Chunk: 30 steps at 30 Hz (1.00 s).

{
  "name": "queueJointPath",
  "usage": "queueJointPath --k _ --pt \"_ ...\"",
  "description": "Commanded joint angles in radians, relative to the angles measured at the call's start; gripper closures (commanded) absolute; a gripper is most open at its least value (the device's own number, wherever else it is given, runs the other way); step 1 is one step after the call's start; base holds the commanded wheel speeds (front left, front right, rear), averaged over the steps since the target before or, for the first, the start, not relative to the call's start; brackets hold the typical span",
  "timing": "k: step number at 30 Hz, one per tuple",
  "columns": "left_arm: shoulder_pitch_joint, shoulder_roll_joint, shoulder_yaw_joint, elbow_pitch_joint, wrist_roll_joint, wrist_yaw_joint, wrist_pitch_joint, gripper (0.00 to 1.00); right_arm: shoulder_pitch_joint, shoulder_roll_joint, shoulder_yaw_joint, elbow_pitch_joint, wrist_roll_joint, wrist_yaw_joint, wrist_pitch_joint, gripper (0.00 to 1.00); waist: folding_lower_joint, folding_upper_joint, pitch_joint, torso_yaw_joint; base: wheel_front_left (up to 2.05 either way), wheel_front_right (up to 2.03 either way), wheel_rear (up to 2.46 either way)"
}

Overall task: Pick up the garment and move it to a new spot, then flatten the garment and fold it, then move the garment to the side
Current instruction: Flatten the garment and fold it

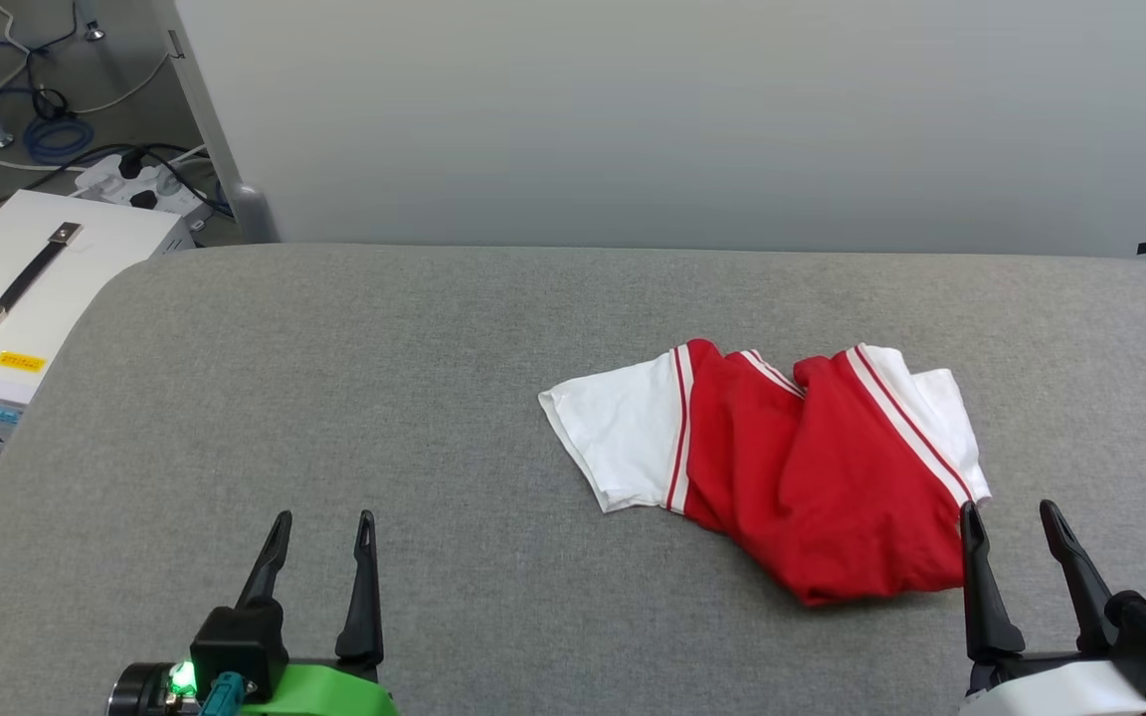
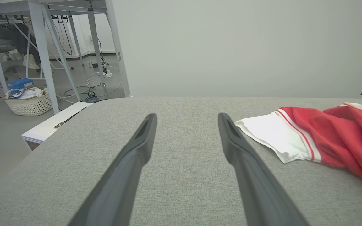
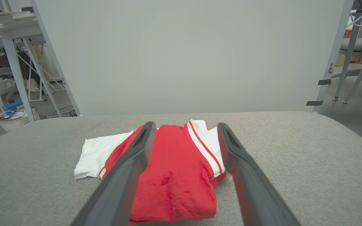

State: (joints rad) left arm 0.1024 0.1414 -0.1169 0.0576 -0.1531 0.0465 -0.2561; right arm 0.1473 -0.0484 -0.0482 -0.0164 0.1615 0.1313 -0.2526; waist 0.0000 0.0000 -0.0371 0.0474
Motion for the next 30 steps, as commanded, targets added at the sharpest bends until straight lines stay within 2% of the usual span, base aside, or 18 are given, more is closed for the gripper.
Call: queueJointPath --k 1,9,20,26,30 --pt "0.018 -0.010 0.010 0.003 0.014 -0.012 -0.006 0.00 0.016 -0.002 0.003 0.004 0.003 -0.001 -0.009 0.00 0.0000 0.0000 -0.001 -0.002 0.00 0.00 0.00" --pt "0.022 -0.036 0.046 0.010 0.047 -0.050 -0.006 0.00 0.016 -0.002 0.005 0.010 0.009 -0.001 -0.009 0.00 0.0000 0.0000 -0.003 -0.005 0.00 0.00 0.00" --pt "0.022 -0.059 0.076 0.019 0.074 -0.075 -0.006 0.00 -0.002 -0.002 -0.013 -0.001 0.004 -0.001 -0.009 0.00 0.0000 0.0000 -0.001 -0.004 0.00 0.00 0.00" --pt "0.008 -0.068 0.081 0.014 0.085 -0.083 -0.006 0.00 -0.096 -0.004 -0.076 -0.043 -0.014 -0.001 -0.009 0.00 0.0000 0.0000 0.023 -0.002 0.00 0.00 0.00" --pt "-0.014 -0.074 0.078 0.006 0.092 -0.088 -0.006 0.00 -0.220 -0.062 -0.118 -0.072 -0.009 -0.001 -0.009 0.00 0.0000 0.0000 0.060 0.005 0.00 0.00 0.00"
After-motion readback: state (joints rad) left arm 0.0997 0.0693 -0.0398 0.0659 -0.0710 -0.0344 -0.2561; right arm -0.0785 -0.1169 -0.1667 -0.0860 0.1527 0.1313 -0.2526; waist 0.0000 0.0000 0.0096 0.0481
